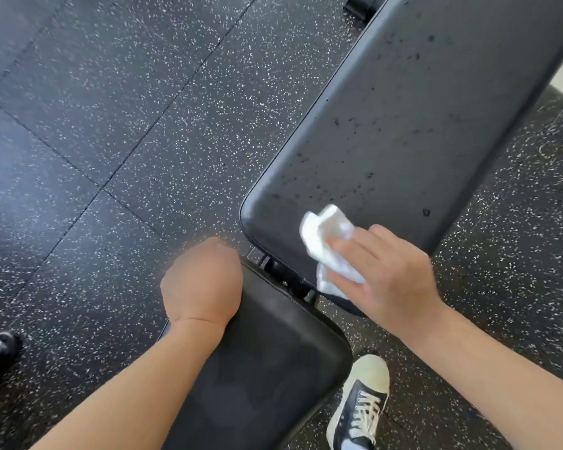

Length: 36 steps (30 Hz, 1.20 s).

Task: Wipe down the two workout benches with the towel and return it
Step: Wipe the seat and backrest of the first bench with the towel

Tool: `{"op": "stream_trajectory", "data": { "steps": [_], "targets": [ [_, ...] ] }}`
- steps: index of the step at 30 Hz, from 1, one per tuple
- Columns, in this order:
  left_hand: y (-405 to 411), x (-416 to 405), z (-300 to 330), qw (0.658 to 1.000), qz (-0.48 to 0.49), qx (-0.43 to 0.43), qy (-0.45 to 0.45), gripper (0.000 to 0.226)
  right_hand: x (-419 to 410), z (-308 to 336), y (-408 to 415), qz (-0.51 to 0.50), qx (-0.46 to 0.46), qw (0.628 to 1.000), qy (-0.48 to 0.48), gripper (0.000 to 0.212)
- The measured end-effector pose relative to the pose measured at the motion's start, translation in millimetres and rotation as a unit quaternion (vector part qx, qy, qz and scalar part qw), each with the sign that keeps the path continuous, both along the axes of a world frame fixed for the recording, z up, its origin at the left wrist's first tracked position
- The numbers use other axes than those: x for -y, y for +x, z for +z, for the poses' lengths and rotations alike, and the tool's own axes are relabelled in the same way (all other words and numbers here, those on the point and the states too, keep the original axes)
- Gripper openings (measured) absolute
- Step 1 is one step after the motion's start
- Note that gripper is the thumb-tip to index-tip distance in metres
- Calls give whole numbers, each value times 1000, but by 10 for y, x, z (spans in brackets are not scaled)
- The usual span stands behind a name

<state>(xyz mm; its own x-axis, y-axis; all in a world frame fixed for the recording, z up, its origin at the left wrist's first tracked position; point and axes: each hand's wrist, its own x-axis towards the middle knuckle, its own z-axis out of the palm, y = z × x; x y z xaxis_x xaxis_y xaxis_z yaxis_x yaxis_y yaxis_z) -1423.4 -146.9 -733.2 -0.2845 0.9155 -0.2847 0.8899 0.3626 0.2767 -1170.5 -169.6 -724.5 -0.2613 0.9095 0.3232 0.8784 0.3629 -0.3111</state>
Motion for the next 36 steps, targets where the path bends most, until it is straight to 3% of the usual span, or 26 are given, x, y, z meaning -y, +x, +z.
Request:
{"op": "stream_trajectory", "data": {
  "steps": [5,8,14,17,20,24,27,33,36],
  "targets": [
    [-6,-2,-3,1000,0,2,1,42,-924,60,-879,-54,-41,997,-36,20],
    [-17,2,-5,1000,2,7,9,40,-1187,72,-1118,-65,-3,995,-72,15],
    [-8,-1,10,1000,-1,-4,-3,41,-574,67,-426,-9,-51,998,-44,20],
    [-14,5,-6,1000,1,-11,-4,40,-13,8,295,-38,-8,999,-14,13],
    [-3,2,-4,1000,-1,-11,-2,38,290,-31,647,-60,40,997,-10,21],
    [-3,9,14,1000,3,1,3,37,16,-16,266,-115,32,993,0,23],
    [15,-2,24,1000,4,2,5,38,-467,75,-306,-144,-49,987,-42,11],
    [-14,9,-25,1000,4,7,14,39,-896,134,-1090,-101,-89,988,-73,19],
    [-2,-9,3,1000,0,-5,4,40,-658,122,-910,1,-63,991,-121,19]
  ]
}}
